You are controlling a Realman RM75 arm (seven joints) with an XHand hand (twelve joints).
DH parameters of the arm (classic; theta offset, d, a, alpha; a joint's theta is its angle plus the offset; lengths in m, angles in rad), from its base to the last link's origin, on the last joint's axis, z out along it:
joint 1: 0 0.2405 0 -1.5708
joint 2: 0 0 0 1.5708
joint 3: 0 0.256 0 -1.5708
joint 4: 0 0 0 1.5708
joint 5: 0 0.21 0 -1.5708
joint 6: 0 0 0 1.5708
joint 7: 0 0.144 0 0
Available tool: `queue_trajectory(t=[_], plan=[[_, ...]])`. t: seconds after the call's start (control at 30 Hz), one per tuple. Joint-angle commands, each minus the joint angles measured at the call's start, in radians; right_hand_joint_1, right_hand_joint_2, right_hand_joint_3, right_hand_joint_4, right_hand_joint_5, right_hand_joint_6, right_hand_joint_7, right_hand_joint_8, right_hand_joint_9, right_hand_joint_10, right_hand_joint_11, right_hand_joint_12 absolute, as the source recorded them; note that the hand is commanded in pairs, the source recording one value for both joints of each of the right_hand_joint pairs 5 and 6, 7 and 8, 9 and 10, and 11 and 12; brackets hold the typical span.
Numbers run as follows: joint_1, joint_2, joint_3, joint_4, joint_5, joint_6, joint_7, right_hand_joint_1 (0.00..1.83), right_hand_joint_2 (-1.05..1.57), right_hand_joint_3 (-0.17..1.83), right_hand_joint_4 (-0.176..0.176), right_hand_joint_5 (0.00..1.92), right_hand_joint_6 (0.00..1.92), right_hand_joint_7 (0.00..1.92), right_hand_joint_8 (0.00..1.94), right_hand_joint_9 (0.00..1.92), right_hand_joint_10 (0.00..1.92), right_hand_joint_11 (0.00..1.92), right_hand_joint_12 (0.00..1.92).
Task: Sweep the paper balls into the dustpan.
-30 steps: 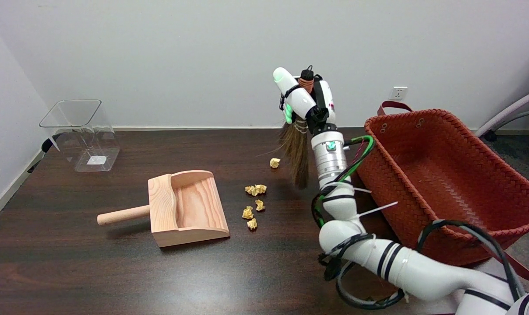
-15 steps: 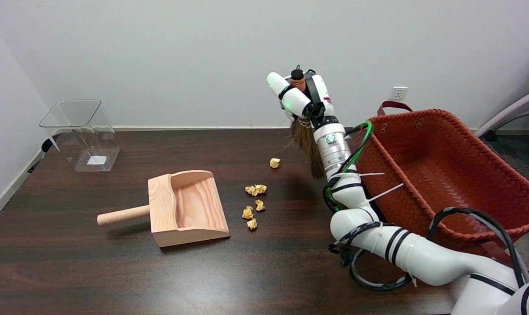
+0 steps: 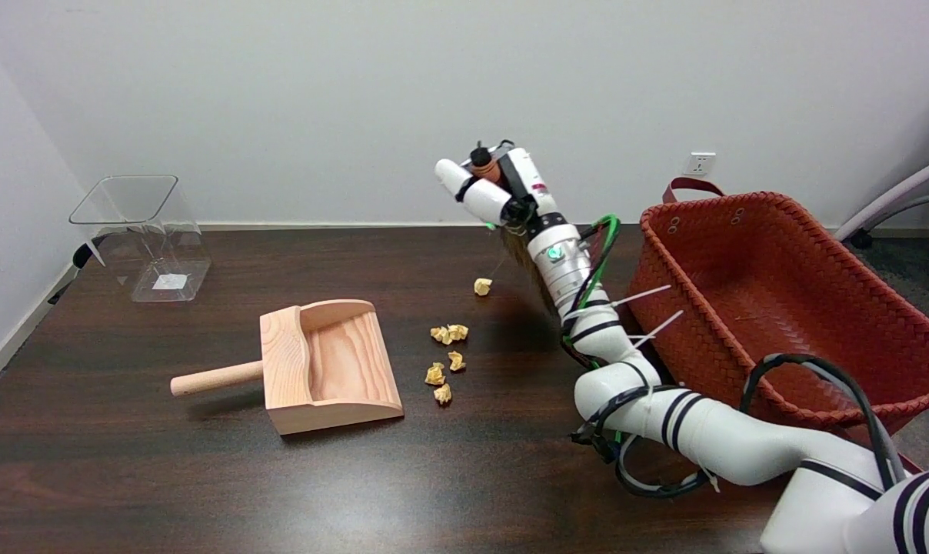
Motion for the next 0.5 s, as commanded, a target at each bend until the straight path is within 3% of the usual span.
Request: queue_trajectory(t=[0.03,0.17,0.5], plan=[[0.089,-0.101,-0.017,-0.206,-0.313,-0.018,0.168,0.70,1.49,0.19,0.000,1.92,1.92,1.92,1.92,1.92,1.92,1.92,1.92],[0.070,-0.122,-0.016,-0.219,-0.309,-0.019,0.268,0.70,1.50,0.18,0.000,1.92,1.92,1.92,1.92,1.92,1.92,1.92,1.92],[0.012,-0.134,-0.005,-0.171,-0.267,-0.073,0.298,0.67,1.57,0.04,0.000,1.92,1.92,1.92,1.92,1.92,1.92,1.92,1.92]])
